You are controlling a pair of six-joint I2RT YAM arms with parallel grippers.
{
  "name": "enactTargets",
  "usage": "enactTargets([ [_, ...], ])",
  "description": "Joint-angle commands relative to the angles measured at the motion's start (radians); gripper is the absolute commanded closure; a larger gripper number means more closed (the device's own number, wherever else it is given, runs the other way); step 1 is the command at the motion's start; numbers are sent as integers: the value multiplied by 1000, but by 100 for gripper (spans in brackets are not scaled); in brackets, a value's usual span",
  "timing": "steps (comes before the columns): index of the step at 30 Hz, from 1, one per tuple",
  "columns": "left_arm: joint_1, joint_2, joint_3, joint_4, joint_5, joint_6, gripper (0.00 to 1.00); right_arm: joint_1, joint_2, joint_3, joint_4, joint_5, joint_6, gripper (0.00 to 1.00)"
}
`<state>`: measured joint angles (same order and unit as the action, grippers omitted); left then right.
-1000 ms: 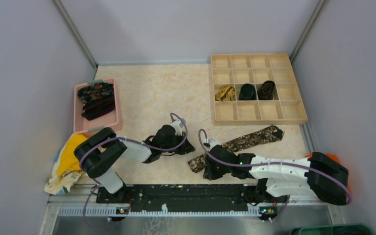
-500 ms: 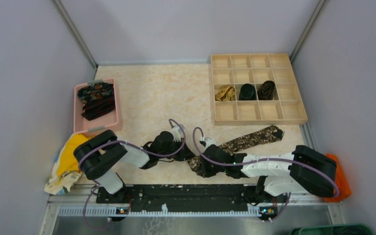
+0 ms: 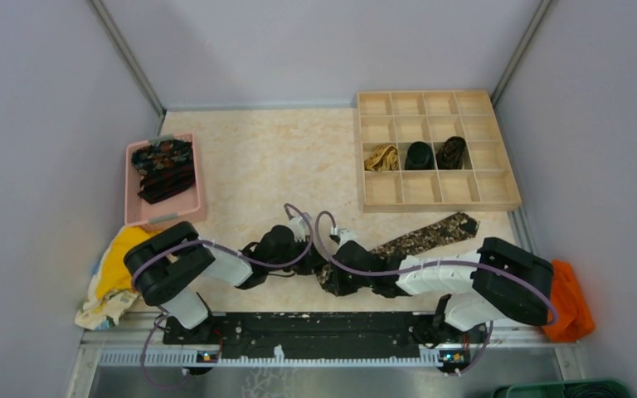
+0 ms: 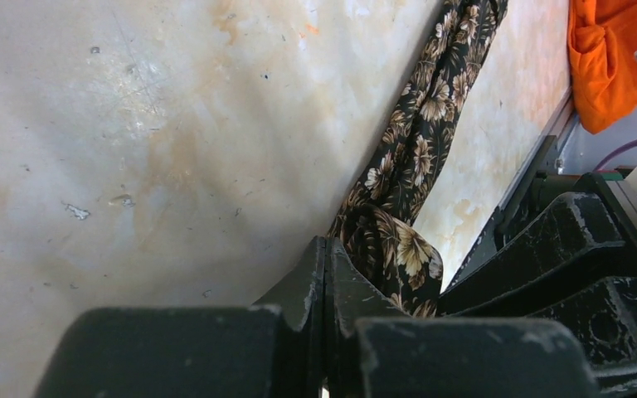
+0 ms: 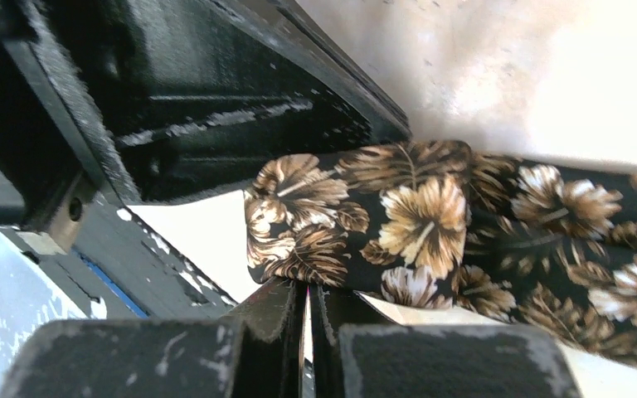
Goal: Roll the ties
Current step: Roll the tie at the center of the board.
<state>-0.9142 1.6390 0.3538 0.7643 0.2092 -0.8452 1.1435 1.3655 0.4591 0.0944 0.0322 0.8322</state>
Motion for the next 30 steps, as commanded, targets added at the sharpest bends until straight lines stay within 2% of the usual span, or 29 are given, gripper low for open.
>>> enactTargets([
  [1, -15, -13, 0, -302, -153, 54, 100, 7, -71, 4, -176, 59, -32, 100],
  [6, -7, -104, 94, -541, -451, 21, 100, 48, -210, 75, -410, 152, -55, 100],
  [9, 4, -250, 103, -666, -624, -68, 100, 100, -252, 172, -582, 281, -60, 100],
  [11, 5, -392, 95, -791, -736, -136, 100, 121, -257, 223, -630, 327, -76, 98],
  [14, 3, -615, 95, -988, -879, -226, 100, 140, -214, 282, -627, 343, -119, 79],
  [15, 3, -693, 97, -1047, -912, -240, 100, 145, -183, 304, -625, 348, -133, 76],
  [20, 3, -1022, 91, -1193, -998, -195, 100, 176, 12, 448, -651, 400, -203, 54],
  [23, 3, -1146, 88, -1246, -1022, -179, 100, 192, 112, 510, -653, 421, -236, 43],
  [30, 3, -1198, 94, -1349, -1069, -199, 100, 195, 240, 576, -642, 428, -279, 39],
])
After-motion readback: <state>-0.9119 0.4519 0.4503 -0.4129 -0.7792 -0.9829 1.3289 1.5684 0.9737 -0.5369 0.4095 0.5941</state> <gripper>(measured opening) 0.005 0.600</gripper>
